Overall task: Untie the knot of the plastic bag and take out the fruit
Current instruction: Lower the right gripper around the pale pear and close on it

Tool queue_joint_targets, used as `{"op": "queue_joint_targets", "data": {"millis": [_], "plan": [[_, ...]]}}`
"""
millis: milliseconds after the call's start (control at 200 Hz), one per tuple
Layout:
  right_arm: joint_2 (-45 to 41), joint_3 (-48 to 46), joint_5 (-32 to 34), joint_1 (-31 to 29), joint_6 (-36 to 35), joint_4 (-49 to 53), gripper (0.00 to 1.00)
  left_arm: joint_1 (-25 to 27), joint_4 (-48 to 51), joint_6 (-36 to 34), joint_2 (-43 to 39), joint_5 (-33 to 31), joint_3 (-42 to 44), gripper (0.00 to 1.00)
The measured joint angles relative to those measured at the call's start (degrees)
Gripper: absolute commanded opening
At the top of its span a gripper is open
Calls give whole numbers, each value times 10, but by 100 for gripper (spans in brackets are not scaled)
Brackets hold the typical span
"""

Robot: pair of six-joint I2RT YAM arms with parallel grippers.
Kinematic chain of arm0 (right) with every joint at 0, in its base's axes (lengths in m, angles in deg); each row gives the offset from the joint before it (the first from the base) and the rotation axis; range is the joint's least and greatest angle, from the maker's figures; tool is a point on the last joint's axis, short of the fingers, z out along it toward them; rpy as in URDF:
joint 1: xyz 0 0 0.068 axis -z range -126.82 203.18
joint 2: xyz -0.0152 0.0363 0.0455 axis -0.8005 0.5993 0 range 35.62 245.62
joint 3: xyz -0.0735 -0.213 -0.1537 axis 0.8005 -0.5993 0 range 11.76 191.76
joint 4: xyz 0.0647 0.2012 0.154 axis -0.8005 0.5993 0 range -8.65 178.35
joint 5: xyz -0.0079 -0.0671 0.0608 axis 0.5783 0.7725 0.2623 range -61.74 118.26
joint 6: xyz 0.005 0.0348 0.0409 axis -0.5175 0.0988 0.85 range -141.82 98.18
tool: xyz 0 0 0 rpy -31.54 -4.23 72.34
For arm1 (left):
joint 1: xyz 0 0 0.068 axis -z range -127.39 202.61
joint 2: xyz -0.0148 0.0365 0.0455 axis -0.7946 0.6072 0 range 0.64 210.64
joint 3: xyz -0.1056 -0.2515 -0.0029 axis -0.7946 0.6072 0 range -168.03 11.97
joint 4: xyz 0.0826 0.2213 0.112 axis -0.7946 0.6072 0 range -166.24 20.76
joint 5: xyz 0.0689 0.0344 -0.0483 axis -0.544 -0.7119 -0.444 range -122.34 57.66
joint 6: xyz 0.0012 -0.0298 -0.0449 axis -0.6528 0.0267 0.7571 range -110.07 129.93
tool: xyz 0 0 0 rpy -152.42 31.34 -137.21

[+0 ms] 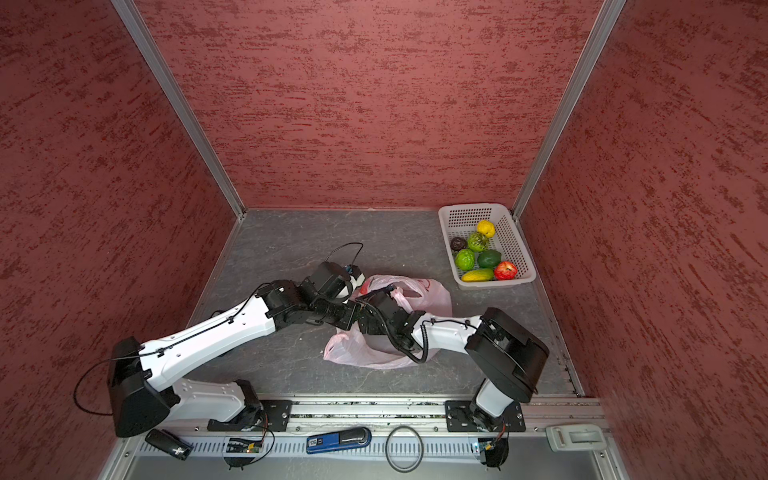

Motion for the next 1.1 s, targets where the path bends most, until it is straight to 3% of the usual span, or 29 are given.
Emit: {"op": "queue_joint_targets", "data": {"millis": [356,787,912,1097], "plan": [[86,86,48,7,13,-3,98,-3,-4,0,1,0,17,0],[79,84,73,32,12,24,98,-13,-8,0,2,0,20,0],[80,85,70,34,-5,24,87,-14,-7,-4,21,4,3,0],[87,86,66,37,-22,24,63,-14,-6,-4,36,7,-8,0]]}}
